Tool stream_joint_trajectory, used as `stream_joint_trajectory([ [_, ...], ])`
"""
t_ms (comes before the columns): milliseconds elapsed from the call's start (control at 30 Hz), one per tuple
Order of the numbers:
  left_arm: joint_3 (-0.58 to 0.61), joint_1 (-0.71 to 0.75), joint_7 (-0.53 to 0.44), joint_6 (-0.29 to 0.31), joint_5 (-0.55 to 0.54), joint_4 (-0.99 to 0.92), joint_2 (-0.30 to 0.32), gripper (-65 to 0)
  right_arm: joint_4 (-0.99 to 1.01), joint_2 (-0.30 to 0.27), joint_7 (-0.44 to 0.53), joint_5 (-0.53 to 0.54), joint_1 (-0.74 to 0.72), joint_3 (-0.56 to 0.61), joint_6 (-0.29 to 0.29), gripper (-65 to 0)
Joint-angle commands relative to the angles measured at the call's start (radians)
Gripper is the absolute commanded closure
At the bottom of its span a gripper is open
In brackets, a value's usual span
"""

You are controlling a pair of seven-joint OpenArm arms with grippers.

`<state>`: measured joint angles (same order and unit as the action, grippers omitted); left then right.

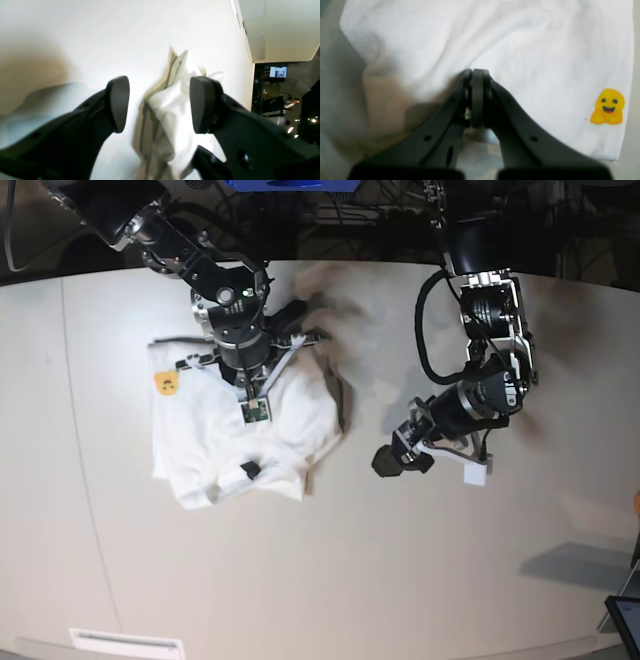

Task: Fold the T-shirt properly
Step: 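Push the shirt's side inward with the left gripper to square it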

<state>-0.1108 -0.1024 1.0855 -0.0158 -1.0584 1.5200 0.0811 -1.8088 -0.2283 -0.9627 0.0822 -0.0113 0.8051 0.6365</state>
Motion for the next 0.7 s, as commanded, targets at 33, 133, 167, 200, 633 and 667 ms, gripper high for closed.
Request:
stream_joint_trajectory([
  [33,0.036,-0.018,-0.003,0.004,0.033,0.014,0.003,-37.3,-0.016,0.005,0.020,-0.009,-0.014,-0.005,-0.002,-0.3],
  [133,0.062,-0.018,-0.003,-0.022,0.051,0.011,-0.013,-37.3,-0.016,0.007,0.020,-0.009,-0.014,-0.005,-0.002,-0.3],
  [167,0.062,-0.018,-0.003,-0.049,0.056,0.007,-0.024,-37.3,-0.016,0.007,0.020,-0.009,-0.014,-0.005,-0.002,-0.3],
  [200,0.064,-0.020,-0.003,-0.079,0.057,0.007,-0.028,-37.3,-0.016,0.007,0.020,-0.009,-0.014,-0.005,-0.002,-0.3],
  [633,0.187,-0.121,-0.006,-0.135,0.057,-0.158,-0.065,-37.3,-0.019,0.004,0.020,-0.009,-0.008,-0.005,0.003,-0.3],
  [667,0.198,-0.121,-0.008,-0.151,0.057,-0.157,-0.066,-37.3,-0.019,0.004,0.020,-0.009,-0.008,-0.005,0.003,-0.3],
])
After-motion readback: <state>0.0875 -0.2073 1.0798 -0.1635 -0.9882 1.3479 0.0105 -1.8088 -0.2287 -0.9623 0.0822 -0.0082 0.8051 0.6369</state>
